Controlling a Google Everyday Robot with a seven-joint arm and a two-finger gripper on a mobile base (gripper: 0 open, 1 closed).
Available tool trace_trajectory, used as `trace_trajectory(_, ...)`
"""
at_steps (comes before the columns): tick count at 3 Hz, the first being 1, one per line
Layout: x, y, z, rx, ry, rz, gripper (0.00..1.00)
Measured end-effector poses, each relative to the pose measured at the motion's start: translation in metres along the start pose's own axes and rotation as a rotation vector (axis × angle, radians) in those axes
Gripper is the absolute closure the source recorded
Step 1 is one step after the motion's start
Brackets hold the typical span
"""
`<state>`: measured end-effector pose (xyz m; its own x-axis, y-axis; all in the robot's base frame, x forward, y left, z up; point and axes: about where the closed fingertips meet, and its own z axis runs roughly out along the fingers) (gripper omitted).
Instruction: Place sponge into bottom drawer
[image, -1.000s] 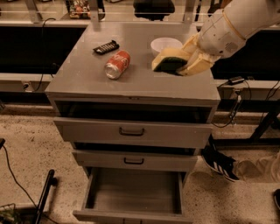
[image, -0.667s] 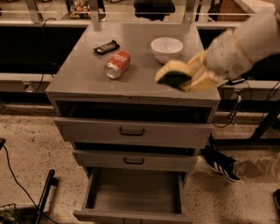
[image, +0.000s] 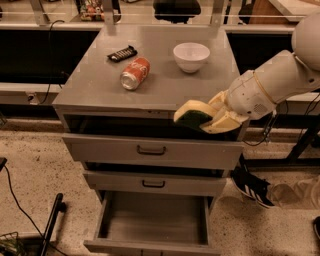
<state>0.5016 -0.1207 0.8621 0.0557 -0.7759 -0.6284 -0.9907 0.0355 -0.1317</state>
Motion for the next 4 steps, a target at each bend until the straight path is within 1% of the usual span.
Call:
trace_trajectory(1,0.017,0.006,0.028,-0.033,-0.077,0.075,1.00)
trace_trajectory(2,0.040,0.026,0.072,-0.045,-0.201,0.167,1.00)
trace_trajectory(3,0.080,0.059,0.135,-0.031,-0.321,0.242,1.00)
trace_trajectory(4,0.089,0.061,0.147,-0.023,-0.329,0.249,1.00)
